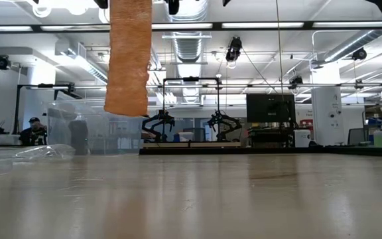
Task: Roll bandage
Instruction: Roll the orange bandage
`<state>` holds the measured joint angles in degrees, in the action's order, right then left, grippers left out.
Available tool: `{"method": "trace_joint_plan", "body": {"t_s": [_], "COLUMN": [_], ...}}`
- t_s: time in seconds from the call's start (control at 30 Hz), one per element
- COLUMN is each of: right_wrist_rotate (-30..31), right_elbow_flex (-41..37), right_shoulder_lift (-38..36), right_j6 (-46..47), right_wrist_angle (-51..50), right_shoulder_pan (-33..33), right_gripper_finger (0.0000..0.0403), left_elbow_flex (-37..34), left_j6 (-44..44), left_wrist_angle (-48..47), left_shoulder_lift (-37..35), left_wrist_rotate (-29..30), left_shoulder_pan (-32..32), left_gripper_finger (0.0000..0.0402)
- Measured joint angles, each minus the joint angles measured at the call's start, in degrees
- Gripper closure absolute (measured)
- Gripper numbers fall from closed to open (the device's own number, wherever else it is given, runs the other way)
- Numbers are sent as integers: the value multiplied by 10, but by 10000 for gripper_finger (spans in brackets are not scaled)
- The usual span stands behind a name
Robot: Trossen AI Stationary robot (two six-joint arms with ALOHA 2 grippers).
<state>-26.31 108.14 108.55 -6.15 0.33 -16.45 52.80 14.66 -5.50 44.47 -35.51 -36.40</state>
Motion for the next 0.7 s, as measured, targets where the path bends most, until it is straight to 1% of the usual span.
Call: {"method": "trace_joint_plan", "body": {"t_s": [0.07, 0.13, 0.3, 0.37, 0.57, 0.7], "right_wrist_rotate": [-22, -20, -19, -21, -20, -20], "right_elbow_flex": [0, 0, 0, 0, 0, 0], "right_shoulder_lift": [0, -2, -13, -16, -22, -28], "right_j6": [5, 2, -72, -100, -128, -155], "right_wrist_angle": [-4, -8, -35, -45, -48, -58], "right_shoulder_pan": [-1, -1, -1, -1, 6, 14], "right_gripper_finger": [367, 367, 363, 364, 364, 364], "left_elbow_flex": [0, 0, 0, 0, 8, 23], "left_j6": [-1, -4, -28, -37, -47, -44], "left_wrist_angle": [-9, -15, -22, -28, -36, -64], "left_shoulder_lift": [-3, -6, -12, -13, -15, -15], "left_wrist_rotate": [1, 1, 2, 4, 3, -1], "left_shoulder_pan": [0, 0, 0, 0, 0, 0], "left_gripper_finger": [313, 304, 274, 259, 206, 168]}}
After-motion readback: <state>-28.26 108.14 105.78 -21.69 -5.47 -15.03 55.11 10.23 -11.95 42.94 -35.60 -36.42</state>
